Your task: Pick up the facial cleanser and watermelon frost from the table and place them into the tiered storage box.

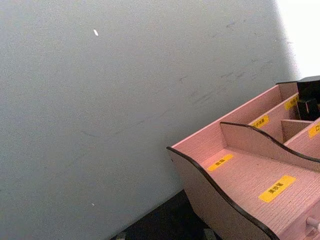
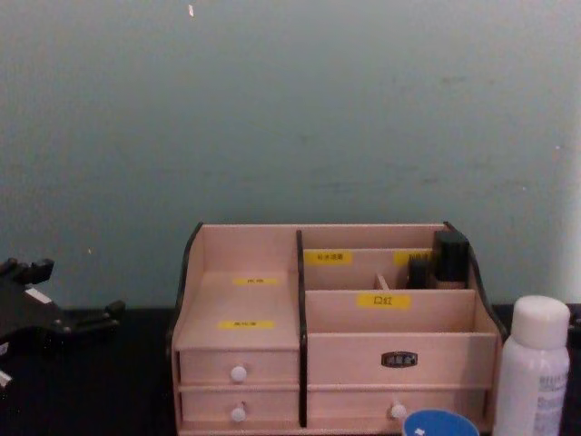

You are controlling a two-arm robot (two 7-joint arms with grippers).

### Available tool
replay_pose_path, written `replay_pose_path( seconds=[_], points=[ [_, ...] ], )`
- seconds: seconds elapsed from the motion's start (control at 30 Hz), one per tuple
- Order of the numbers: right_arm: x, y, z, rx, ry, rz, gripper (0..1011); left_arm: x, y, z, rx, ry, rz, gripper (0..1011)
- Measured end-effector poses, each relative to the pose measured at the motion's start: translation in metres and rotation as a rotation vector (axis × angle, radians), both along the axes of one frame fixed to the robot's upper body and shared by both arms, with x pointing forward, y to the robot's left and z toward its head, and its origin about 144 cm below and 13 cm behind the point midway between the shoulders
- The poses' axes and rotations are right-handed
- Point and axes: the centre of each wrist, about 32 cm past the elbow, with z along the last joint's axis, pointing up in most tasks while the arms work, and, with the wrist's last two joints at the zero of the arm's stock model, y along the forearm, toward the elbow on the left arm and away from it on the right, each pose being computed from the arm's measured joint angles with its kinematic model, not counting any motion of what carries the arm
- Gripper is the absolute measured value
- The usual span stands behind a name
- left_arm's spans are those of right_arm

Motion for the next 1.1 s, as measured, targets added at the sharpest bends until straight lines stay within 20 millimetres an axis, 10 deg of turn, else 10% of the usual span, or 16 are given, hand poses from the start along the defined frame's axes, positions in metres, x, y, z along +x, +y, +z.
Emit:
replay_pose_path(
  seconds=[1.1],
  points=[
    [0.0,0.0,0.0,0.0,0.0,0.0,1002,0.0,0.0,0.0,0.0,0.0,0.0,1002]
  ],
)
